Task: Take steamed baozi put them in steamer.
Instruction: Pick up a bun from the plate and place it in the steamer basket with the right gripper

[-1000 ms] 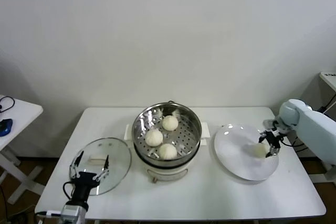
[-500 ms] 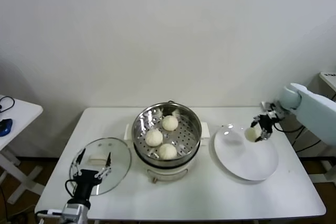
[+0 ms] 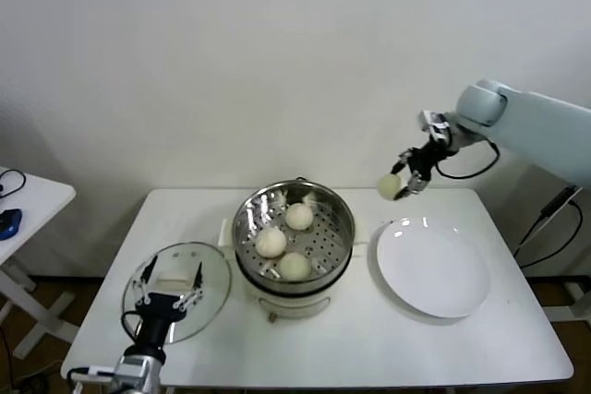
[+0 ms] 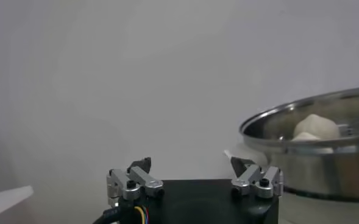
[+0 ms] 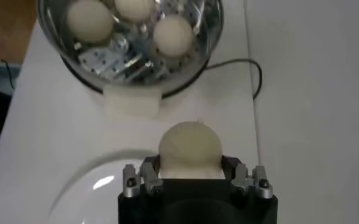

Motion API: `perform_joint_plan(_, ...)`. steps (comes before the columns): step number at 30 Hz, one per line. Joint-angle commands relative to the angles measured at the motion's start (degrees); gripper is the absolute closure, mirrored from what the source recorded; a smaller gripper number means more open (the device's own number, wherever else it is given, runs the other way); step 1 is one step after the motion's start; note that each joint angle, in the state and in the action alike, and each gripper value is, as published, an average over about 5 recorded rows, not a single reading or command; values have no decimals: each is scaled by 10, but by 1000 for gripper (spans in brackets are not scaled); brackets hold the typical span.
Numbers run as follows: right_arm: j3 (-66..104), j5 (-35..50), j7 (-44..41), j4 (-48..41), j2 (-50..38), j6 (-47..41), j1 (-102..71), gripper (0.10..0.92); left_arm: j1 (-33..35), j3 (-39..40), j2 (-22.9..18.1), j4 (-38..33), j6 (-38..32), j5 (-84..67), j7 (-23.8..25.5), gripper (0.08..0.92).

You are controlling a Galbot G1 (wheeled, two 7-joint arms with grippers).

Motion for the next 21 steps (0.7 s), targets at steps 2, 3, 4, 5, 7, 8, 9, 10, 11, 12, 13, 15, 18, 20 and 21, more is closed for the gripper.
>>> perform_joint_plan(2, -101, 164, 35, 82, 102, -45, 84, 365, -3, 9, 1, -5, 1, 2, 0, 177)
perform_joint_plan(3, -100, 166, 37, 82, 110, -47, 80, 364, -3, 10, 1, -5, 1, 2, 1, 177)
perform_joint_plan(4, -100, 167, 39, 82, 118, -49, 76, 364, -4, 11, 0, -5, 2, 2, 1, 177)
perform_joint_plan(5, -101, 168, 41, 81, 127, -50, 70, 364, -5, 11, 0, -5, 2, 2, 1, 177)
perform_joint_plan(7, -101, 168, 45, 78, 143, -52, 59, 364, -6, 12, 0, -5, 3, 2, 1, 177)
perform_joint_plan(8, -102, 168, 47, 76, 151, -53, 53, 363, -6, 12, -1, -6, 3, 2, 1, 177)
perform_joint_plan(9, -102, 167, 50, 73, 158, -54, 47, 363, -7, 13, -1, -6, 4, 2, 1, 177)
perform_joint_plan(10, -102, 166, 52, 71, 165, -54, 41, 364, -7, 13, -1, -5, 4, 3, 1, 177)
perform_joint_plan(11, -102, 164, 53, 68, 171, -55, 34, 364, -8, 13, -1, -5, 4, 3, 1, 177)
perform_joint_plan(12, -102, 164, 55, 66, 177, -56, 29, 364, -9, 13, -1, -4, 5, 3, 1, 177)
perform_joint_plan(13, -102, 161, 56, 61, 183, -56, 23, 364, -10, 14, -1, -4, 6, 3, 1, 177)
perform_joint_plan(15, -103, 157, 57, 52, 194, -56, 13, 364, -13, 15, -1, -3, 7, 3, 1, 177)
perform_joint_plan(18, -104, 148, 57, 38, 206, -55, -4, 364, -16, 15, -1, -2, 10, 2, 0, 177)
perform_joint_plan(20, -106, 143, 57, 34, 208, -55, -12, 364, -16, 13, 0, -1, 10, 1, 0, 177)
perform_joint_plan(21, -108, 140, 58, 33, 209, -55, -15, 364, -15, 12, 0, -1, 10, 1, 1, 177)
